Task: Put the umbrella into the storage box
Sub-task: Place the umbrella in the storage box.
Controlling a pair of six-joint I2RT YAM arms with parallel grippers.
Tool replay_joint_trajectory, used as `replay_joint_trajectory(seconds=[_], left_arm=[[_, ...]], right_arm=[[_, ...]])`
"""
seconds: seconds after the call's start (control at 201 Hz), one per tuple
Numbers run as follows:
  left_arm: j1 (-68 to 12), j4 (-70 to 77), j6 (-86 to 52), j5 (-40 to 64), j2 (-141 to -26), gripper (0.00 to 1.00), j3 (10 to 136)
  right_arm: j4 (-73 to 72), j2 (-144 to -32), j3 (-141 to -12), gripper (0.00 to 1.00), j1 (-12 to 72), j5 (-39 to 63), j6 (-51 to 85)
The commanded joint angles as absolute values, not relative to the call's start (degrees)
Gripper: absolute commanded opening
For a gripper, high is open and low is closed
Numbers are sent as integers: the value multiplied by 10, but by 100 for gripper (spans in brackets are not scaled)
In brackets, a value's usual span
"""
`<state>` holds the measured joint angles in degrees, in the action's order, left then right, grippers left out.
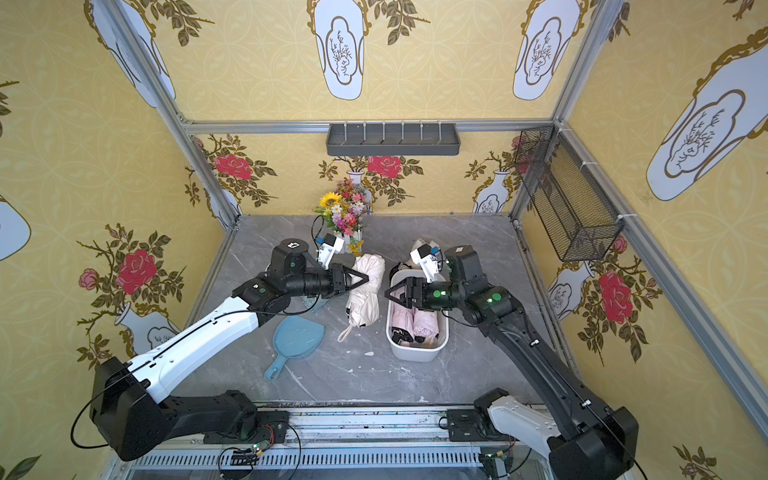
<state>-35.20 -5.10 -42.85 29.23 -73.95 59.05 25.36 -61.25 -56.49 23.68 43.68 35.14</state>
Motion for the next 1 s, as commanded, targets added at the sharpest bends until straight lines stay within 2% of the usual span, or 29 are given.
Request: replay_joint_trajectory(seconds=[0.0, 0.463, 0.553, 0.732, 0.767, 0.831, 0.861, 0.996], left_arm=[[-352, 61, -458, 347, -741, 0, 581], [-364, 162, -505, 366, -775, 0, 573], [-368, 177, -512, 365, -782, 0, 571], [-372, 194, -520, 363, -786, 0, 570], [-372, 195, -520, 362, -786, 7, 570], [-372, 193, -519, 361, -782, 35, 565], [-371, 187, -518, 357, -779, 44, 564], [-366, 109, -488, 311, -754, 60, 560]], right_arm=[[170, -615, -554, 72, 246, 460, 392], [53, -616, -524, 64, 288, 446, 434], [31, -613, -515, 55, 288, 443, 446], [18, -615, -507, 23, 289, 440, 453], [23, -615, -508, 19, 288, 439, 450], [50, -612, -515, 13, 288, 428, 438], [66, -610, -521, 9, 288, 421, 429], [197, -608, -566, 0, 287, 363, 373]])
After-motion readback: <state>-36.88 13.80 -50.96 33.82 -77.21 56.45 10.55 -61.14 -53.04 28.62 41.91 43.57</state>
